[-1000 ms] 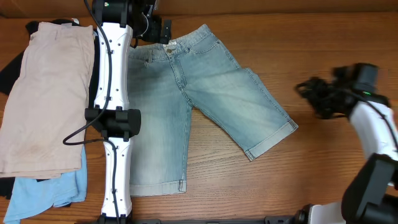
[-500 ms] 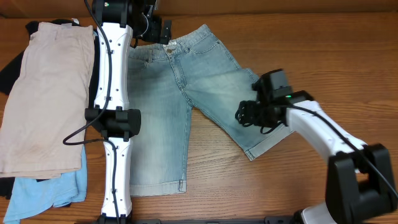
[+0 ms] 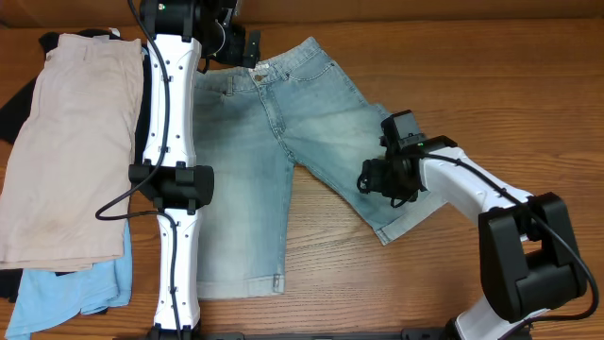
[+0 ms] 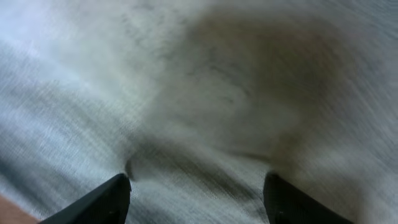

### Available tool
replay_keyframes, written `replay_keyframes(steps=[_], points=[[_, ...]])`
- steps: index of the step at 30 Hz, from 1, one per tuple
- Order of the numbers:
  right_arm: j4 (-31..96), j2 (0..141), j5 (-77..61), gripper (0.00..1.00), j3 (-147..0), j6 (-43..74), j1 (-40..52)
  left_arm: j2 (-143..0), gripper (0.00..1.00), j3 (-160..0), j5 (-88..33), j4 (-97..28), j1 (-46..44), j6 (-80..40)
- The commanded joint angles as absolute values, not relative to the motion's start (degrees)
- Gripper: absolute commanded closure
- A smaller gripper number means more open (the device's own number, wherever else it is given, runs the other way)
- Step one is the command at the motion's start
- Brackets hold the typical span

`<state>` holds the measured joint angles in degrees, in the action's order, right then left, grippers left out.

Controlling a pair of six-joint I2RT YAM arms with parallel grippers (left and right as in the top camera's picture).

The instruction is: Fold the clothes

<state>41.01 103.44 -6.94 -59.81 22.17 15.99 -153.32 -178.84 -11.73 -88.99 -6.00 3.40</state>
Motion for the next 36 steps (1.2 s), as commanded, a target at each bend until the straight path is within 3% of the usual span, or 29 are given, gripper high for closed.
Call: replay_keyframes(steps=[1, 14, 19, 24, 30, 36], points=[[43.99, 106.87, 0.86, 0.27, -56.1, 25.8, 10.74, -150.74, 0.0, -177.25, -11.38, -88.84, -6.42, 4.78], [38.09, 106.87, -0.58, 0.23, -56.73, 19.35, -13.3, -150.74, 0.0, -163.85, -11.4, -84.03, -6.42, 5.37], [36.58, 106.87, -8.23, 0.2, -60.2, 15.38, -20.34, -150.74, 0.0, -157.67, -11.46, -82.39, -6.44, 6.48], [38.63, 106.87, -18.94, 0.06, -65.8, 12.97, -22.52, -150.74, 0.0, -151.65, -15.86, -81.28, -6.5, 8.51], [49.52, 106.85, -23.64, 0.0, -76.62, 11.7, -21.28, -150.74, 0.0, -148.97, -19.99, -82.37, -6.85, 14.02], [59.29, 106.83, -23.68, 0.0, -86.26, 11.68, -20.14, -150.74, 0.23, -148.57, -15.73, -83.77, -7.55, 14.94]])
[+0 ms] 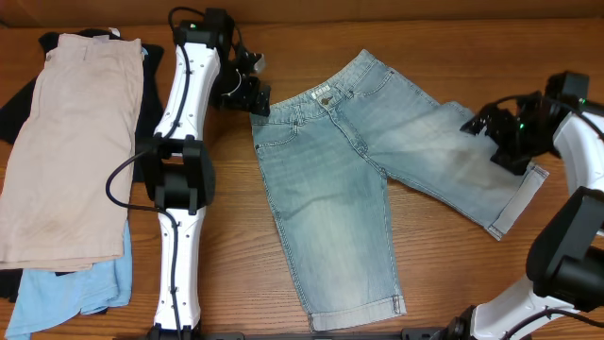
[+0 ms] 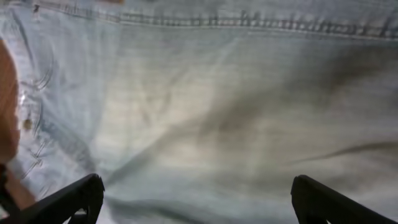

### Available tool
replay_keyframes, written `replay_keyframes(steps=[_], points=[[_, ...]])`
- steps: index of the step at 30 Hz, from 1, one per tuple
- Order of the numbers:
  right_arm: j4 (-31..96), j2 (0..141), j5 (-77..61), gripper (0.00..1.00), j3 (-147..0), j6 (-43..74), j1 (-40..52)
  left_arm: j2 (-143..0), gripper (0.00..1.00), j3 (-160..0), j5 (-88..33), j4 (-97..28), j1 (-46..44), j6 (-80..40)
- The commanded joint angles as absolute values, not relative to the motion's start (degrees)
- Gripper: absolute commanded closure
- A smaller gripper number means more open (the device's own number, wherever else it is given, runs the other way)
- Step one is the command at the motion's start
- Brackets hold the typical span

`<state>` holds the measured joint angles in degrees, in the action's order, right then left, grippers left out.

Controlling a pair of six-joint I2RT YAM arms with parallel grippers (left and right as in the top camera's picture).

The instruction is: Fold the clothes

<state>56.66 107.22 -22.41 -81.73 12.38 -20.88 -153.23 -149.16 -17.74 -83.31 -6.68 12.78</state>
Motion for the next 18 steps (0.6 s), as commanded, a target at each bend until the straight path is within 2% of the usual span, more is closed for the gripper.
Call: replay_keyframes(steps=[1, 11, 13, 18], points=[[60.34, 106.8, -23.68, 0.0, -87.2, 11.64, -19.9, -150.74, 0.26, -148.49, -14.68, -83.96, -7.68, 14.79], [60.77, 106.78, -23.64, 0.0, -87.5, 11.42, -18.79, -150.74, 0.34, -143.44, -12.91, -82.56, -10.02, 18.24], [60.88, 106.78, -23.66, 0.0, -87.5, 10.59, -18.72, -150.74, 0.42, -142.41, -11.79, -81.84, -10.46, 18.15], [61.45, 106.78, -23.64, 0.01, -87.5, 9.96, -18.7, -150.74, 0.74, -141.47, -11.35, -80.55, -10.7, 15.86]])
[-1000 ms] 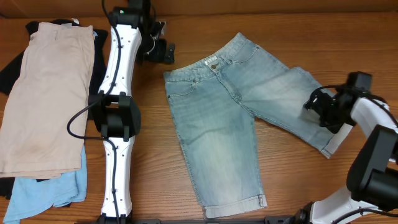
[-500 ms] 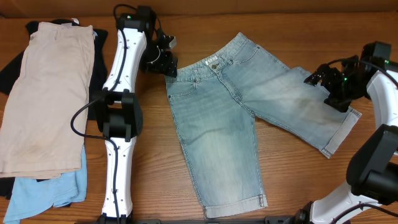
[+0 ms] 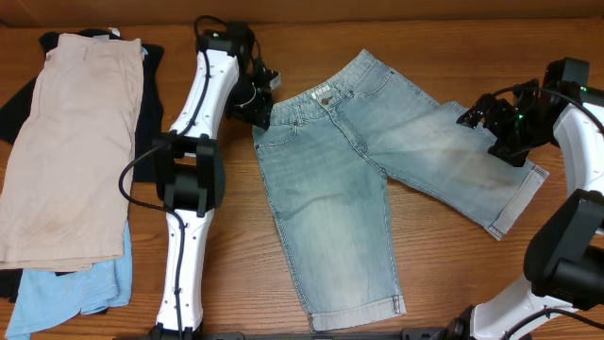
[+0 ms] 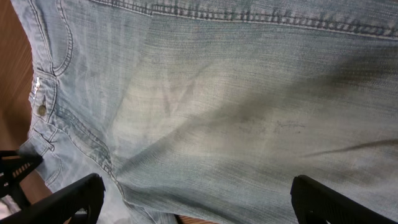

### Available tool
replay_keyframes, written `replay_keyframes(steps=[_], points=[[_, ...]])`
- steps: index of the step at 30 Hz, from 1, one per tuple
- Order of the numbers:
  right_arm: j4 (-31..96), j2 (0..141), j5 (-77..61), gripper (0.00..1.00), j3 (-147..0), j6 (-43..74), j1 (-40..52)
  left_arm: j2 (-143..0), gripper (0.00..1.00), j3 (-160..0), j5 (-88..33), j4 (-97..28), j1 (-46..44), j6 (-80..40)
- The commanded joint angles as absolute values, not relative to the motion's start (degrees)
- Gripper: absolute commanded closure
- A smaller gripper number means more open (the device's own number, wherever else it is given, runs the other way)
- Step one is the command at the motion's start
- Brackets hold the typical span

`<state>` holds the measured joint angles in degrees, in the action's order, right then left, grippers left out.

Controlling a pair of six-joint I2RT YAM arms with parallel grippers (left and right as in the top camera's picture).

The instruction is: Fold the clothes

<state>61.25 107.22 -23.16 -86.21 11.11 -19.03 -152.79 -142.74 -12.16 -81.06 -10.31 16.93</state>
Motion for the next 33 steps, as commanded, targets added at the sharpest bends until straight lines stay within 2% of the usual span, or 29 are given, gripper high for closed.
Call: replay_keyframes(steps=[1, 3, 8, 11, 15, 18, 22, 25, 27, 29, 33], points=[[61.47, 106.78, -23.64, 0.01, -87.5, 9.96, -18.68, -150.74, 0.83, -141.47, -11.11, -80.42, -10.55, 14.98], [61.45, 106.78, -23.66, 0.01, -87.46, 9.96, -18.52, -150.74, 0.96, -141.47, -9.08, -80.31, -10.02, 11.77], [61.39, 106.78, -23.53, 0.0, -87.44, 9.52, -16.82, -150.74, 0.96, -141.47, 2.31, -82.63, -6.59, 0.71], [60.71, 106.78, -23.44, 0.0, -87.44, 9.56, -14.76, -150.74, 0.96, -141.47, 3.57, -85.41, -3.49, -3.09], [59.75, 106.8, -23.27, 0.0, -87.44, 9.96, -11.42, -150.74, 0.85, -141.47, 2.02, -90.11, 1.17, -6.48], [59.42, 106.8, -22.06, 0.0, -87.39, 10.74, -8.78, -150.74, 0.84, -141.47, -0.64, -93.01, 3.9, -6.46], [59.24, 106.8, -19.4, 0.0, -87.39, 13.67, -5.08, -150.74, 0.76, -141.47, -3.53, -96.86, 6.11, -6.42], [58.57, 106.8, -17.52, 0.0, -87.39, 14.02, -3.18, -150.74, 0.76, -141.47, -6.33, -96.84, 6.48, -6.24], [57.74, 106.78, -14.85, 0.0, -87.42, 16.14, -2.44, -150.74, 0.68, -141.47, -8.05, -96.86, 6.46, -6.15], [57.34, 106.39, -14.63, 0.0, -87.42, 16.45, -2.31, -150.71, 0.49, -141.56, -8.73, -96.84, 6.39, -5.21], [57.87, 103.9, -14.63, 0.0, -87.42, 16.56, -2.31, -149.21, 0.35, -141.6, -9.58, -96.84, 6.2, -3.77]])
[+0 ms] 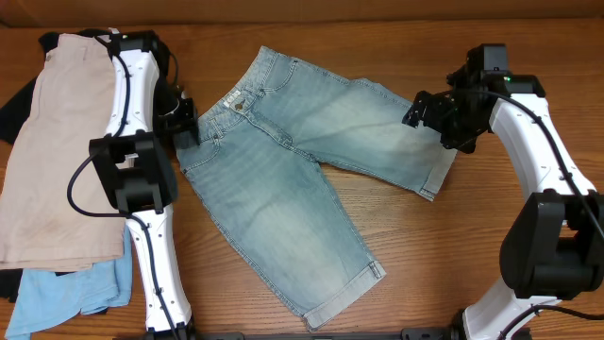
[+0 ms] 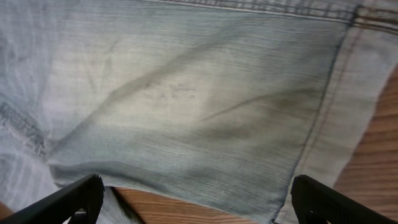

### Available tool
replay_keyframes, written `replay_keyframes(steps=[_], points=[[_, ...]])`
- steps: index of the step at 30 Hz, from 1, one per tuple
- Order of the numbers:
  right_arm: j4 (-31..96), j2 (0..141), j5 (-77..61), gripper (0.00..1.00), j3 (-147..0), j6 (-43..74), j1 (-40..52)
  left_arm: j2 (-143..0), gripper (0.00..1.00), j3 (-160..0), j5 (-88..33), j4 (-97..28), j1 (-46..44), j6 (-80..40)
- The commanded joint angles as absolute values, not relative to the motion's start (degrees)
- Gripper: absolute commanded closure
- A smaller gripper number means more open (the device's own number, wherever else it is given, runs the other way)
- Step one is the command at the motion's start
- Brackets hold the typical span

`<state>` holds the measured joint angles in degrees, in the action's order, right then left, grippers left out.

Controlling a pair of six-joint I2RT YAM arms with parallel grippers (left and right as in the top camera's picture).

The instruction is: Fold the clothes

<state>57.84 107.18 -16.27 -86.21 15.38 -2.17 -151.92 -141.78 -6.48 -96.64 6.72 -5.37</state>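
Light-blue denim shorts (image 1: 283, 170) lie spread flat mid-table. The waistband points to the upper left, one leg runs right and the other to the lower right. My left gripper (image 1: 185, 125) sits at the waistband's left corner, shut on the denim there. My right gripper (image 1: 427, 111) hovers over the right leg near its cuff (image 1: 436, 175). In the right wrist view the gripper (image 2: 196, 185) is wide open with nothing between the fingers. Below it are the denim leg (image 2: 186, 93) and the cuff (image 2: 367, 74).
A pile of clothes sits at the table's left: beige shorts (image 1: 66, 142) on top, a light-blue garment (image 1: 75, 288) beneath, and dark cloth (image 1: 14, 104) at the edge. Bare wooden table (image 1: 472, 264) shows right of and below the shorts.
The shorts have shifted left and turned, the waistband now nearer the pile. My left gripper moved left with the waistband corner. My right gripper moved left too, still open over the right leg.
First the shorts lay left of centre, my left gripper at the waistband and my right low on the right leg. Then the shorts lay further right with both grippers further right. Now shorts and grippers are back to the left, the legs spread apart.
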Motion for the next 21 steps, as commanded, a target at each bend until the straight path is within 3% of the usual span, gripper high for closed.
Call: replay_keyframes(steps=[1, 6, 11, 21], points=[[58.22, 102.91, -14.63, 0.0, -87.42, 16.51, -2.28, -148.44, 0.33, -141.62, -9.82, -96.84, 6.2, -3.77], [61.17, 97.78, -14.59, 0.0, -87.42, 16.08, -1.58, -141.69, 0.24, -142.71, -10.15, -96.82, 6.2, -3.29], [66.96, 92.14, -14.57, 0.0, -87.39, 16.16, 0.75, -133.08, 0.0, -145.56, -10.15, -95.94, 6.02, -2.07], [76.4, 82.24, -4.93, 0.0, -83.33, 23.27, 14.46, -115.18, 0.0, -145.93, -10.13, -92.07, 5.98, -1.26]])
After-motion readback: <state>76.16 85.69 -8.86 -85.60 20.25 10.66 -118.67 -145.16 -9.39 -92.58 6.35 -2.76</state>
